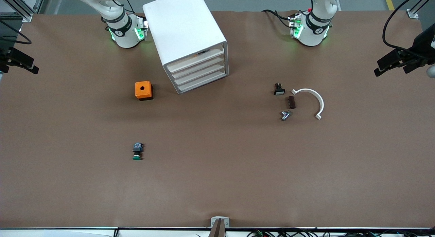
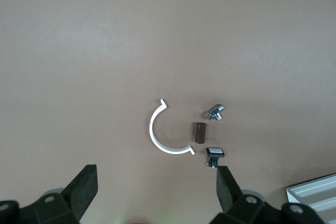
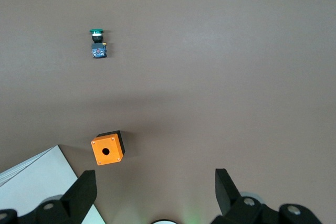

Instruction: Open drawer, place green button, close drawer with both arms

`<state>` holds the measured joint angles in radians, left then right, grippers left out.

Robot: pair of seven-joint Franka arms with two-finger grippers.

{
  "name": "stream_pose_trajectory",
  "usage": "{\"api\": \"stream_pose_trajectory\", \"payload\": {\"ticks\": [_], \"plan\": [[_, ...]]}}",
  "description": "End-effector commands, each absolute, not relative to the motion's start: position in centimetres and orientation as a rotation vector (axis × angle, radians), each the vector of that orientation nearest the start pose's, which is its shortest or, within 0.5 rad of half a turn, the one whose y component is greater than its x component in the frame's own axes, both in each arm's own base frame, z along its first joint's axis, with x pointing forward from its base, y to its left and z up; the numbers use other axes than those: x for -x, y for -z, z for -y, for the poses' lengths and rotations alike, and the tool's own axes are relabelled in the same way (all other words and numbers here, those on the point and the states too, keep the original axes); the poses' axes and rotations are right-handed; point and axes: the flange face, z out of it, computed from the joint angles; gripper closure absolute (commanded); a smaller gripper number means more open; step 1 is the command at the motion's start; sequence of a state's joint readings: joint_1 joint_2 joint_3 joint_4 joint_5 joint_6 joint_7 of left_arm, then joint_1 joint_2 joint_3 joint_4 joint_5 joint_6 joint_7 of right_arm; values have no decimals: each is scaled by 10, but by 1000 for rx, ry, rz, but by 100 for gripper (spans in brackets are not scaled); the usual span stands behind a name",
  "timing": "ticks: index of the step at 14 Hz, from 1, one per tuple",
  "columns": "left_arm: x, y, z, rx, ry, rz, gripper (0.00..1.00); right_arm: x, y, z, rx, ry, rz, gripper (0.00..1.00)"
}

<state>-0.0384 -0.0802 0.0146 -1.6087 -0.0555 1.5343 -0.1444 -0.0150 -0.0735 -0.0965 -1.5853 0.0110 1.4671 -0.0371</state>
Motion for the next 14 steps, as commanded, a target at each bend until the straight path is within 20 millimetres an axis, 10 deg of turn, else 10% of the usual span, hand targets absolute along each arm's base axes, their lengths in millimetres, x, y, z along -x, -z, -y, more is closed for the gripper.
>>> {"api": "stream_pose_trajectory", "payload": {"ticks": [1, 6, 12, 14], "plan": [[-527, -651, 18, 3169, -4, 165, 0, -509, -652, 55, 3133, -51, -166, 0], [-530, -647, 12, 3173, -17, 182, 0, -508, -653, 54, 3118, -50, -168, 0], [-577, -581, 11, 3150, -165, 219, 0, -507, -655, 56, 3118, -86, -170, 0], [-600, -529, 15, 3130, -296, 217, 0, -508, -655, 56, 3119, -81, -166, 0]]}}
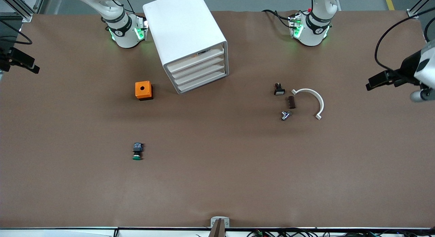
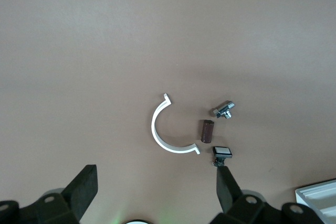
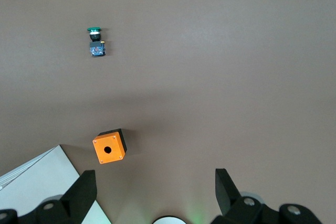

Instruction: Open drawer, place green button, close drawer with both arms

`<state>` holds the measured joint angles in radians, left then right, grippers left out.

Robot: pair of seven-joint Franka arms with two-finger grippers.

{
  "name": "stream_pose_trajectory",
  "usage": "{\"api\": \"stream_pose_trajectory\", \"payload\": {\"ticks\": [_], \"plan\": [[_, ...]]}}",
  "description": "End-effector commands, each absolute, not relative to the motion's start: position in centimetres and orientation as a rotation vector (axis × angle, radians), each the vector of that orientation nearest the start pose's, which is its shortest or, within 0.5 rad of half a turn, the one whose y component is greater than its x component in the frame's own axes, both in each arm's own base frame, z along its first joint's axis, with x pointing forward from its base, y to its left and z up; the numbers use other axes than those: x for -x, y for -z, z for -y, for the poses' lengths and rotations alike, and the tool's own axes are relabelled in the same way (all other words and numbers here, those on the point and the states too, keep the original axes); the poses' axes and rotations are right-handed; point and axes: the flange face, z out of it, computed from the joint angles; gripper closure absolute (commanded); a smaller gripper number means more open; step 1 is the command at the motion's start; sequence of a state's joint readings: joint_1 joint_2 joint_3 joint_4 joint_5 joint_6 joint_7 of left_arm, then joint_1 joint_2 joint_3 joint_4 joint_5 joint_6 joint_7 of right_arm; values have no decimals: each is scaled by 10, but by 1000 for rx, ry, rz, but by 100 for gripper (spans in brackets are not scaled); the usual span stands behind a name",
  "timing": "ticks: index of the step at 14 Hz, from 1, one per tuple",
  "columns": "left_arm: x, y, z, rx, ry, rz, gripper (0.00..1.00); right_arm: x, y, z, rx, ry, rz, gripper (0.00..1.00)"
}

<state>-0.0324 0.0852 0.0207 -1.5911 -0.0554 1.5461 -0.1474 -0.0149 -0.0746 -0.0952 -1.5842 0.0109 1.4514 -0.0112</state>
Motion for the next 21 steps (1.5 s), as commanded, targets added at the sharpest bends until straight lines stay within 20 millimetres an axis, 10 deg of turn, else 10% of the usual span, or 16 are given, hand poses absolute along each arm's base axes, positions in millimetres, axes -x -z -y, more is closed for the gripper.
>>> {"api": "stream_pose_trajectory", "payload": {"ticks": [1, 7, 11, 17, 21], "plan": [[-609, -501, 17, 3118, -365, 215, 0, -509, -655, 56, 3118, -76, -165, 0], [-636, -372, 34, 2969, -632, 218, 0, -509, -654, 55, 3116, -83, -155, 0], [-626, -286, 114, 2748, -713, 326, 0, -509, -654, 55, 3112, -75, -150, 0], [-583, -285, 264, 2546, -864, 820, 0, -510, -655, 54, 3092, -60, -141, 0], [-565, -267, 320, 2261, -1065, 1323, 0, -510, -655, 57, 3093, -58, -132, 0]]}}
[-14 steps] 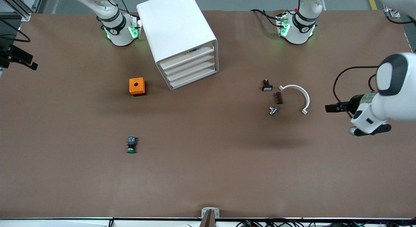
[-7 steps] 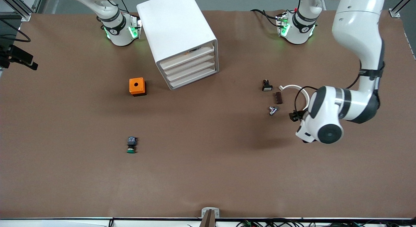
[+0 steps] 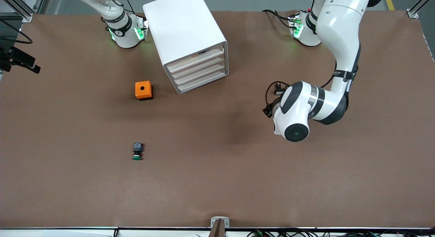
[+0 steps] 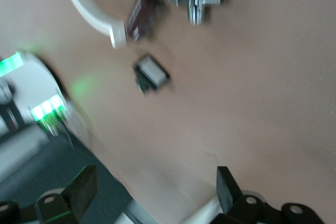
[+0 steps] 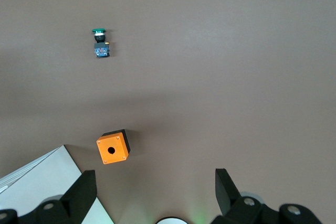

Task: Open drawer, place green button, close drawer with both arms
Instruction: 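Reach the left gripper toward a drawer of the white cabinet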

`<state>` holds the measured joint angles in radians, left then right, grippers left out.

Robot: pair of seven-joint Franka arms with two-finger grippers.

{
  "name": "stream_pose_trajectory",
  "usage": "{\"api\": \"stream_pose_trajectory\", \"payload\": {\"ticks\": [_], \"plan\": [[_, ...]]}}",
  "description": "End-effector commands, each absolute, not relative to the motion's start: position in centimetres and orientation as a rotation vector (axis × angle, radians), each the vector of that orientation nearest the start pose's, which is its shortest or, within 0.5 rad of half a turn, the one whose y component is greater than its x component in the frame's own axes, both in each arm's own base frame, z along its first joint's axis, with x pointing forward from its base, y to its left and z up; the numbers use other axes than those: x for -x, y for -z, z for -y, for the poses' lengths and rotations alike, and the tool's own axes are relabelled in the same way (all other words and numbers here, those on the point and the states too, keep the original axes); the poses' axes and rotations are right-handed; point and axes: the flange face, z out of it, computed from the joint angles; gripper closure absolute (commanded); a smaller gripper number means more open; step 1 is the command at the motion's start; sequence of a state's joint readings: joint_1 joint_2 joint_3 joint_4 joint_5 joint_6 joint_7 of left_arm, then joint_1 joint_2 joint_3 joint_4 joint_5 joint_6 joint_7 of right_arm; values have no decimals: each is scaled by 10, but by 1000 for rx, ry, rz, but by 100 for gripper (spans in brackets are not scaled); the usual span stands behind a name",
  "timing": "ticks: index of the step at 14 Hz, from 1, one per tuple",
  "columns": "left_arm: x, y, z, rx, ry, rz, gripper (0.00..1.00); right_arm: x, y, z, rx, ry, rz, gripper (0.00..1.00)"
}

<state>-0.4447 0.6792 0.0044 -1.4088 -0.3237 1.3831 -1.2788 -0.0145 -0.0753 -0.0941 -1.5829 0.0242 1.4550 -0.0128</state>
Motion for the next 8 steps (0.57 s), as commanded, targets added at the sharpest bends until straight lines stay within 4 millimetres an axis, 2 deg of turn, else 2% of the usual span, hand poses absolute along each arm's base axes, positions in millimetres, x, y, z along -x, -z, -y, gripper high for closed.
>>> {"api": "stream_pose_trajectory", "payload": {"ticks": [1, 4, 8], "plan": [[-563, -265, 331, 2191, -1129, 1411, 0, -510, -655, 57, 3093, -60, -132, 0], [-567, -255, 356, 1901, -1242, 1721, 0, -509, -656, 55, 3093, -73, -151, 0], [-566, -210, 379, 1442, -1362, 1903, 0, -519, -645, 41, 3111, -94, -85, 0]]}}
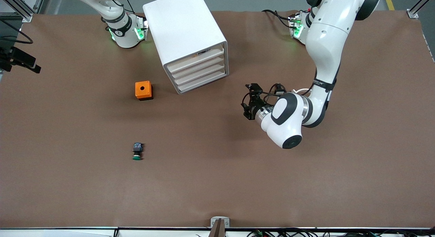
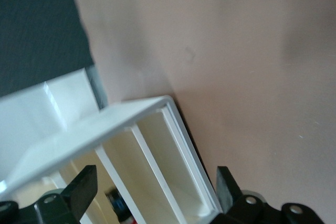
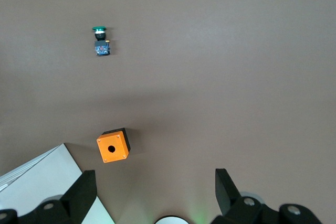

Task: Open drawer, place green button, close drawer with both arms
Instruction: 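Reach the left gripper toward a drawer of the white cabinet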

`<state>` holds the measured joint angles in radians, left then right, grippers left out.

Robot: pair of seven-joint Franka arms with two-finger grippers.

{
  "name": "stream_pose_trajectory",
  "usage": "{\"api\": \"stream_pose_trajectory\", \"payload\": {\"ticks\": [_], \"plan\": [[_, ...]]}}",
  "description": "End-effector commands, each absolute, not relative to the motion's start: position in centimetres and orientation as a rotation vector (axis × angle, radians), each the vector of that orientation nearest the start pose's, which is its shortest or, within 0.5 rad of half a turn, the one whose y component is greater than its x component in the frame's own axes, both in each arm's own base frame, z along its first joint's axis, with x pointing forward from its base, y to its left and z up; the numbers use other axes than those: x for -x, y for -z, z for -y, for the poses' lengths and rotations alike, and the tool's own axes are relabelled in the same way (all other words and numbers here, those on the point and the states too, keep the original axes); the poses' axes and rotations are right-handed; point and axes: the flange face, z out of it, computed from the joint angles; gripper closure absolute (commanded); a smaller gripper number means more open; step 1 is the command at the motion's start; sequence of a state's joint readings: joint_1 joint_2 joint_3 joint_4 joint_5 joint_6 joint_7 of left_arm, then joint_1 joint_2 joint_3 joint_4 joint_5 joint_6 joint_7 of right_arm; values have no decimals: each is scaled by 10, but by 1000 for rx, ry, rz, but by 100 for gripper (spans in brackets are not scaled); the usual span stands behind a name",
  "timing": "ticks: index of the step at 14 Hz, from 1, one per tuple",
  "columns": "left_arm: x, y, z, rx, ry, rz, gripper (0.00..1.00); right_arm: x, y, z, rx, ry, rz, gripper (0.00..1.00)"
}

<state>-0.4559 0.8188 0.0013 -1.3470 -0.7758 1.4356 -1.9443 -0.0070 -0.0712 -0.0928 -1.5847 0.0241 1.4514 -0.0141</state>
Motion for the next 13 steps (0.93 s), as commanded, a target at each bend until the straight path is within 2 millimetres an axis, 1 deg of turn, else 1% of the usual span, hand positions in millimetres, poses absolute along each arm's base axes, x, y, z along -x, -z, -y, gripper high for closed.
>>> {"api": "stream_pose_trajectory", "payload": {"ticks": [1, 2, 3, 5, 6, 7, 8, 9, 10, 11, 12, 13], "plan": [[-566, -204, 383, -1750, 1824, -2494, 0, -522, -641, 41, 3110, -103, -83, 0], [-564, -198, 388, -1672, 1880, -2529, 0, -525, -637, 42, 3113, -115, -86, 0], [-561, -188, 391, -1583, 1944, -2579, 0, -529, -629, 44, 3111, -134, -93, 0], [-546, -169, 407, -1487, 2060, -2636, 1, -564, -573, 43, 3114, -290, -91, 0], [-540, -165, 413, -1488, 2089, -2639, 15, -570, -570, 48, 3126, -298, -85, 0], [-534, -165, 420, -1501, 2112, -2624, 31, -576, -560, 56, 3130, -304, -92, 0], [-529, -161, 425, -1505, 2134, -2618, 41, -588, -538, 61, 3137, -332, -98, 0], [-525, -157, 427, -1507, 2150, -2616, 48, -592, -532, 59, 3138, -325, -103, 0], [-520, -149, 430, -1507, 2168, -2623, 52, -599, -523, 54, 3128, -286, -125, 0], [-514, -144, 431, -1507, 2181, -2630, 56, -606, -505, 46, 3133, -255, -178, 0], [-507, -140, 437, -1521, 2201, -2625, 58, -613, -486, 23, 3132, -228, -244, 0], [-500, -135, 442, -1528, 2219, -2625, 59, -618, -466, -3, 3137, -215, -268, 0]]}}
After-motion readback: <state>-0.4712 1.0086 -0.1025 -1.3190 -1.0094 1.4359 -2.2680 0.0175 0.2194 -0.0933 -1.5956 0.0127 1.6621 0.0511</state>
